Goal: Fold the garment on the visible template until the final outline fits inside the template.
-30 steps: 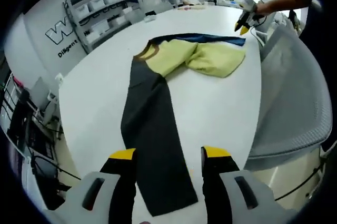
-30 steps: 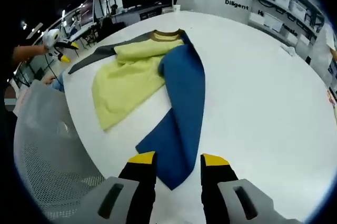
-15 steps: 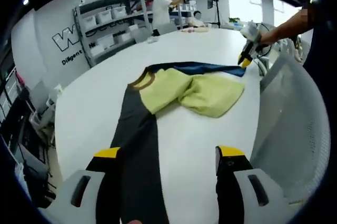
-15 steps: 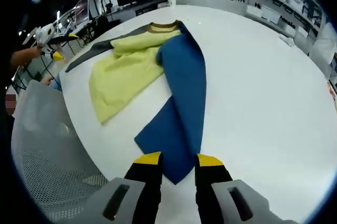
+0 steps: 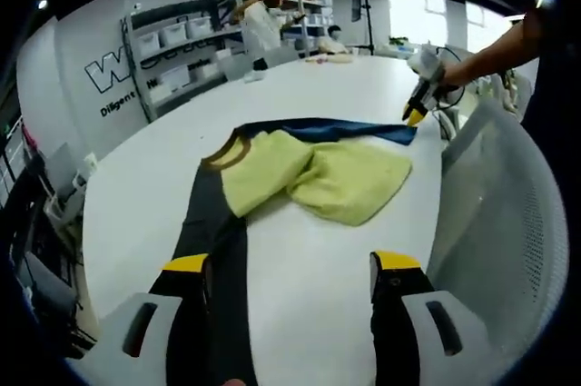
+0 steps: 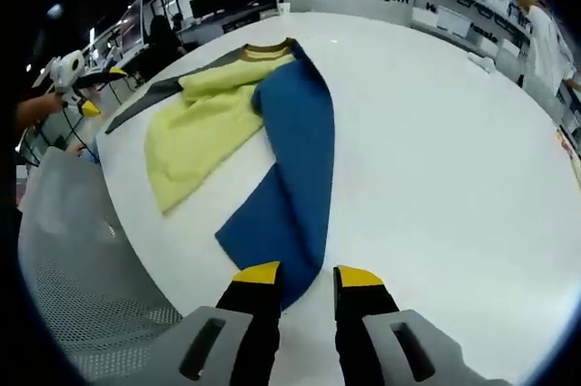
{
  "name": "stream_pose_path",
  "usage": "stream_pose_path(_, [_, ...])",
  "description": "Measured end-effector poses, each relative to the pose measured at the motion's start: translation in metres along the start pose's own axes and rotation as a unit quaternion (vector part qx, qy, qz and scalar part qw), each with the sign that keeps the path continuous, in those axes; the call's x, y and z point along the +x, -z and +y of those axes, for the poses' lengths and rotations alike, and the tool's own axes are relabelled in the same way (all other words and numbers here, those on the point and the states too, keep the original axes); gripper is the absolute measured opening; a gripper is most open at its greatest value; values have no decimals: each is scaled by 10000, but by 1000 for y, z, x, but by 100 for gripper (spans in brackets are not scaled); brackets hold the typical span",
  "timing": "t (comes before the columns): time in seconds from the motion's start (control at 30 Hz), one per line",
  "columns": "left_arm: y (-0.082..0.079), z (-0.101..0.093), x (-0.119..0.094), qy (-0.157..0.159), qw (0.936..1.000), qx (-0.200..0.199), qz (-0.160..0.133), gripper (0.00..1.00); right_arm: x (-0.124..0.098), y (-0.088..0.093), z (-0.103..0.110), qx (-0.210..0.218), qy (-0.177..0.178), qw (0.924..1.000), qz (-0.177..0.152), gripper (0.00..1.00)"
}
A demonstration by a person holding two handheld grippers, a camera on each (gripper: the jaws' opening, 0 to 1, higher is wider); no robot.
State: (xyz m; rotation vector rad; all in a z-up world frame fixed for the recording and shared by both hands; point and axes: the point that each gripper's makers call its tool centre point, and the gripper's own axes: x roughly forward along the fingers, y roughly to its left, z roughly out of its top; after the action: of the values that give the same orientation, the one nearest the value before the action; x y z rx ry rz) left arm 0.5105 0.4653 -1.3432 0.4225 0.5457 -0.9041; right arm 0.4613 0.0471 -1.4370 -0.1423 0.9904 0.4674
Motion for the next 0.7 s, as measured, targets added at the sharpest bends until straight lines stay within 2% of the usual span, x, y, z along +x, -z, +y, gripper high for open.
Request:
stream_pose_path(0.2, [0, -7, 2, -1, 10000, -28, 19, 66, 6, 1, 1, 27, -27, 10000, -23, 12])
stream_pose_path(0.37, [1, -8, 1, -48, 9999, -81, 42, 66, 8, 3, 0, -61, -50, 10000, 3, 0])
stream_pose_path(0.47, [2, -9, 1, -77, 9999, -118, 62, 65, 4, -3, -2, -163, -31, 9999, -36, 0])
stream_pose_path(0.7, [4, -10, 1, -149, 9996, -207, 87, 65, -22, -50, -24, -654, 139, 9968, -434, 0])
